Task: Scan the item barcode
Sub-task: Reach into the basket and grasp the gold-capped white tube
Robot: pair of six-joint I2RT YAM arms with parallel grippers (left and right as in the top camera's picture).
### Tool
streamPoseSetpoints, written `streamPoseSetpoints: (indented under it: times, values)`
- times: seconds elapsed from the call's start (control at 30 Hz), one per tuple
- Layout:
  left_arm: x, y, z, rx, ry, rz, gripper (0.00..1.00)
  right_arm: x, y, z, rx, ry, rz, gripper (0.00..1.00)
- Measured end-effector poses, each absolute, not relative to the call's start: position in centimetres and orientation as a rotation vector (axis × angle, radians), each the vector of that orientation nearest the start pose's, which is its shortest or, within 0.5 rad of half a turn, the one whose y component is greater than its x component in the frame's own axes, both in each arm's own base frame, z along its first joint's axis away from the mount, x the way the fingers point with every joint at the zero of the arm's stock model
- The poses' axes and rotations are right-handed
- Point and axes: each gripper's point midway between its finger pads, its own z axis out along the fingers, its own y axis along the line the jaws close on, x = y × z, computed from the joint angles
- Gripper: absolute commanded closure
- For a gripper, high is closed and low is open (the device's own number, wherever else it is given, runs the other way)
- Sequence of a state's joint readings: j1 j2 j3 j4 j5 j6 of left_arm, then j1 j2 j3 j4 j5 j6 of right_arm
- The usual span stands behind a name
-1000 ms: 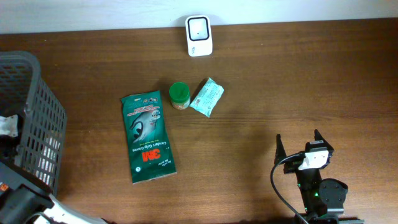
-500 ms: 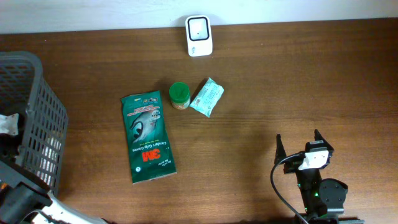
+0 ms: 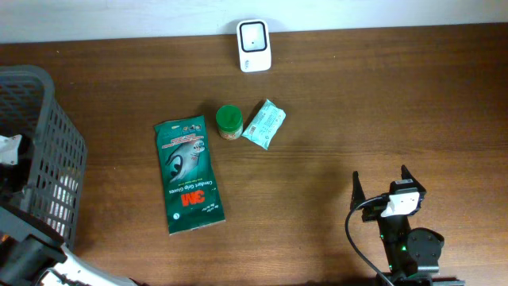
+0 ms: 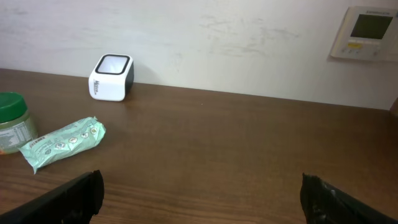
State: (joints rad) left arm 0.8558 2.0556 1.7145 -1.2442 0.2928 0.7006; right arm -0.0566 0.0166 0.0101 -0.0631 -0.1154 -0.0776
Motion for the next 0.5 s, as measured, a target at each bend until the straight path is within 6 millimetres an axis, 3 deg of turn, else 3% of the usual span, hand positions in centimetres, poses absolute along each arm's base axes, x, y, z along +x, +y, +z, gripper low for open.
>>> streamPoseSetpoints:
  times: [0.27, 0.5]
  values:
    - [28.8, 25.5, 8.2, -0.163, 2.938, -0.363, 0.34, 24.6, 0.6, 15.9, -0.105, 1.637, -0.008, 0.02]
    - [27.6, 24.6, 4.8, -0.155, 2.972, -0.380, 0.34, 24.6, 0.6, 15.9, -0.105, 1.637, -0.008, 0.02]
